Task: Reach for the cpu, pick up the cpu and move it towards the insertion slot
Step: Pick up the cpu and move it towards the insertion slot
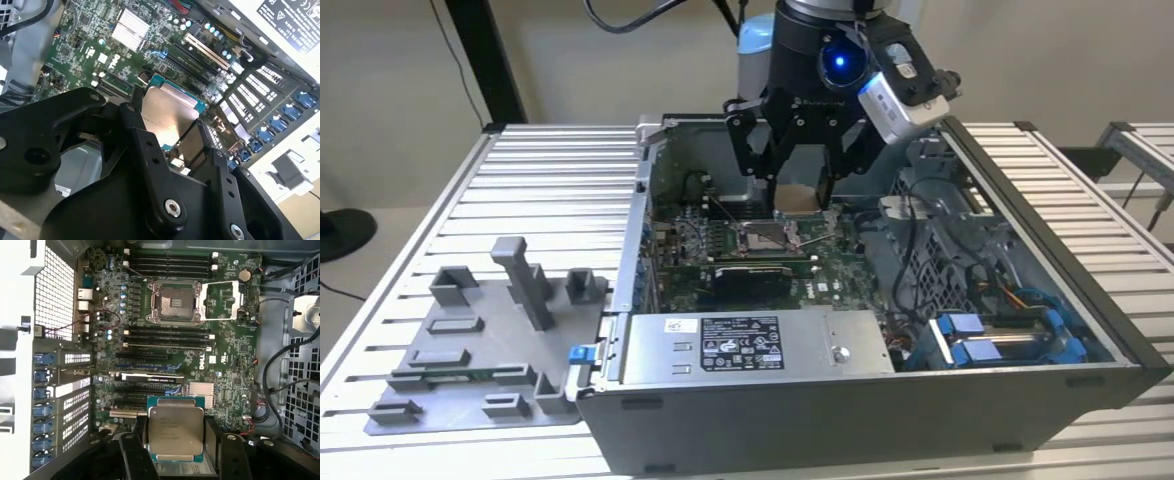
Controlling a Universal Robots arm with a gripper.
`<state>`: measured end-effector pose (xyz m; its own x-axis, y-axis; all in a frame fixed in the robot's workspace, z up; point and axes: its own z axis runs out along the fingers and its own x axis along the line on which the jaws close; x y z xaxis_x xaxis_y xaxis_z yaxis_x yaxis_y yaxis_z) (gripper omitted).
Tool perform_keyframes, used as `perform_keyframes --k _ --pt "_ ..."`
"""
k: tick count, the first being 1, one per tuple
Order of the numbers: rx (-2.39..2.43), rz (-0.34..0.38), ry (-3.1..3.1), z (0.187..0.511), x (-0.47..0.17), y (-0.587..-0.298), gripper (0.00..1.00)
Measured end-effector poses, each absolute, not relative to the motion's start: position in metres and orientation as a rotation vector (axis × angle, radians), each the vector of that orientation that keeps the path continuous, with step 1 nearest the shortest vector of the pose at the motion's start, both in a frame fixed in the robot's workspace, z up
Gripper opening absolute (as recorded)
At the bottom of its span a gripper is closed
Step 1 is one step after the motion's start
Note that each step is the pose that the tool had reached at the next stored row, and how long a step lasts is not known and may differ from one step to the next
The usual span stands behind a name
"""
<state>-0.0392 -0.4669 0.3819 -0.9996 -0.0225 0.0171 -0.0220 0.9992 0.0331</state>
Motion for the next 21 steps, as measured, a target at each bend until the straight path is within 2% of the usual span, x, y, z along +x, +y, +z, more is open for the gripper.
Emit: perform_keyframes --k 21 --pt "0.035 -0.051 -3.123 0.382 -0.038 -0.457 0.00"
